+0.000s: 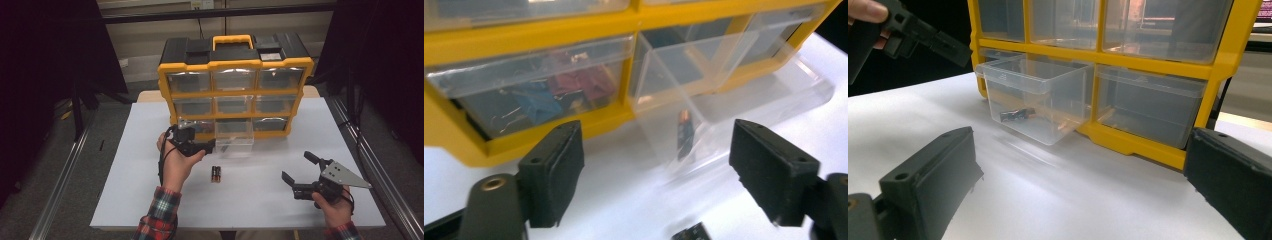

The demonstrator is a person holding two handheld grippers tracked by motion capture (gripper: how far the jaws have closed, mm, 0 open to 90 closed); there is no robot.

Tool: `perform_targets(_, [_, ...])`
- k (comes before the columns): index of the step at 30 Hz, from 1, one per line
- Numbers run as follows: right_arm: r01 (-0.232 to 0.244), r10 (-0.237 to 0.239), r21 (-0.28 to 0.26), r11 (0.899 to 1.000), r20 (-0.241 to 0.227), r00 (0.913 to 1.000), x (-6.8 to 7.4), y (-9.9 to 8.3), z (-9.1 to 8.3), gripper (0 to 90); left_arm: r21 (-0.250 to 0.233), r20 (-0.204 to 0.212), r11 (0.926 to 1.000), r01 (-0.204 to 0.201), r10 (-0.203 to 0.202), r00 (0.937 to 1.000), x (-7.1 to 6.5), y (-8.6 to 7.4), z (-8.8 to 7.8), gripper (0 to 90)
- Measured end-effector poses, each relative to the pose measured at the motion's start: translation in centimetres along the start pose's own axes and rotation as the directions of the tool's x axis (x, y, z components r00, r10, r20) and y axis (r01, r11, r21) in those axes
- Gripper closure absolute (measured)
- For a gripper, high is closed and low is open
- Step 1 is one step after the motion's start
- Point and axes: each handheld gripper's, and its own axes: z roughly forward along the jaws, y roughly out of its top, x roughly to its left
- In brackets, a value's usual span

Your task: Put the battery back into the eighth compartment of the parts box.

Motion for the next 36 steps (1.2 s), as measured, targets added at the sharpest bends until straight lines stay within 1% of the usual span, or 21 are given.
perform_targets(3, [0.001, -0.001, 0.001, 1.0, -0.001, 1.0, 0.0, 0.0, 0.0, 0.3, -0.012, -0.004, 0.9999, 0.001, -0.001, 1.0, -0.1, -0.7, -0.1, 18.2])
perform_targets(4, [-0.001, 0.001, 0.0, 1.0, 0.0, 1.0, 0.0, 0.0, 0.0, 0.3, -0.008, -0.002, 0.9999, -0.009, 0.009, 1.0, -0.1, -0.9, -0.1, 17.3])
perform_targets(5, [0.0, 0.0, 0.0, 1.0, 0.0, 1.0, 0.0, 0.0, 0.0, 0.3, -0.026, -0.005, 0.9996, 0.01, -0.01, 0.9999, -0.3, -1.2, 0.0, 17.0])
perform_targets(6, [0.0, 0.0, 0.0, 1.0, 0.0, 1.0, 0.0, 0.0, 0.0, 0.3, -0.012, -0.007, 0.9999, -0.01, 0.01, 0.9999, -0.2, -1.3, 0.0, 16.2])
perform_targets(7, [-0.001, 0.001, 0.0, 1.0, 0.0, 1.0, 0.0, 0.0, 0.0, 0.3, -0.01, -0.008, 0.9998, -0.017, 0.017, 0.9998, -0.2, -1.5, 0.0, 16.0])
perform_targets(8, [-0.001, 0.001, -0.001, 1.0, -0.004, 1.0, 0.0, 0.0, 0.0, 0.3, -0.018, -0.006, 0.9998, -0.005, 0.004, 1.0, -0.4, -1.6, 0.1, 16.0])
perform_targets(9, [-0.001, 0.001, -0.001, 1.0, -0.003, 1.0, 0.0, 0.0, 0.0, 0.3, -0.016, -0.003, 0.9998, -0.013, 0.013, 0.9999, -0.4, -1.8, 0.0, 16.0])
perform_targets(10, [-0.001, 0.001, -0.001, 1.0, -0.005, 1.0, 0.0, 0.0, 0.0, 0.3, -0.025, -0.001, 0.9997, -0.005, 0.005, 1.0, -0.5, -2.1, 0.0, 16.0])
perform_targets(13, [-0.001, 0.001, -0.002, 1.0, -0.001, 1.0, 0.0, 0.0, 0.0, 0.3, -0.028, -0.009, 0.9996, -0.002, 0.002, 1.0, -0.7, -2.8, 0.1, 15.9])
perform_targets(14, [-0.002, 0.002, 0.002, 1.0, 0.0, 1.0, 0.0, 0.0, -0.1, 0.3, -0.026, -0.001, 0.9996, -0.008, 0.008, 1.0, -0.7, -3.0, 0.1, 15.9])
perform_targets(16, [-0.001, 0.001, -0.001, 1.0, -0.002, 1.0, 0.0, 0.0, 0.0, 0.3, -0.023, -0.008, 0.9996, -0.013, 0.013, 0.9999, -0.8, -3.7, 0.3, 15.6])
perform_targets(17, [0.0, 0.0, -0.002, 1.0, -0.002, 1.0, 0.0, 0.0, 0.0, 0.3, -0.022, -0.004, 0.9997, -0.005, 0.005, 1.0, -0.9, -4.0, 0.4, 15.4])
perform_targets(18, [-0.001, 0.001, -0.001, 1.0, -0.002, 1.0, 0.0, 0.0, 0.0, 0.3, -0.014, -0.004, 0.9997, -0.022, 0.022, 0.9997, -0.8, -4.3, 0.4, 15.4])
perform_targets(19, [-0.001, 0.001, -0.001, 1.0, -0.001, 1.0, 0.0, 0.0, 0.0, 0.3, -0.017, -0.002, 0.9997, -0.016, 0.016, 0.9999, -0.8, -4.7, 0.5, 15.4])
perform_targets(22, [-0.002, 0.002, -0.001, 1.0, 0.0, 1.0, 0.0, 0.0, 0.0, 0.3, -0.006, -0.007, 0.9997, -0.025, 0.024, 0.9997, -0.8, -5.4, 0.6, 15.0])
perform_targets(23, [-0.001, 0.001, 0.0, 1.0, 0.0, 1.0, 0.0, 0.0, 0.0, 0.3, -0.012, -0.002, 0.9999, -0.012, 0.012, 0.9999, -0.9, -5.7, 0.7, 14.9])
perform_targets(25, [0.0, 0.0, 0.002, 1.0, -0.002, 1.0, 0.0, 0.0, 0.0, 0.3, -0.015, -0.011, 0.9998, -0.01, 0.01, 0.9999, -0.9, -6.1, 0.8, 14.9])
perform_targets(27, [0.0, 0.0, 0.002, 1.0, -0.002, 1.0, 0.0, 0.0, 0.0, 0.3, -0.018, -0.011, 0.9998, -0.004, 0.004, 0.9999, -0.9, -6.4, 0.7, 14.7])
perform_targets(31, [0.003, -0.003, 0.003, 1.0, -0.002, 1.0, 0.0, 0.0, 0.0, 0.3, -0.024, -0.02, 0.9996, -0.013, 0.012, 0.9997, -1.0, -6.8, 0.7, 15.0])
perform_targets(33, [0.003, -0.003, 0.002, 1.0, -0.002, 1.0, 0.0, 0.0, 0.1, 0.3, -0.032, -0.016, 0.9995, 0.001, -0.002, 0.9999, -1.0, -7.0, 0.7, 16.2])
perform_targets(36, [0.003, -0.003, 0.003, 1.0, -0.002, 1.0, 0.0, 0.0, 0.1, 0.3, -0.017, -0.023, 0.9998, -0.007, 0.007, 0.9997, -1.0, -7.3, 0.7, 19.2])
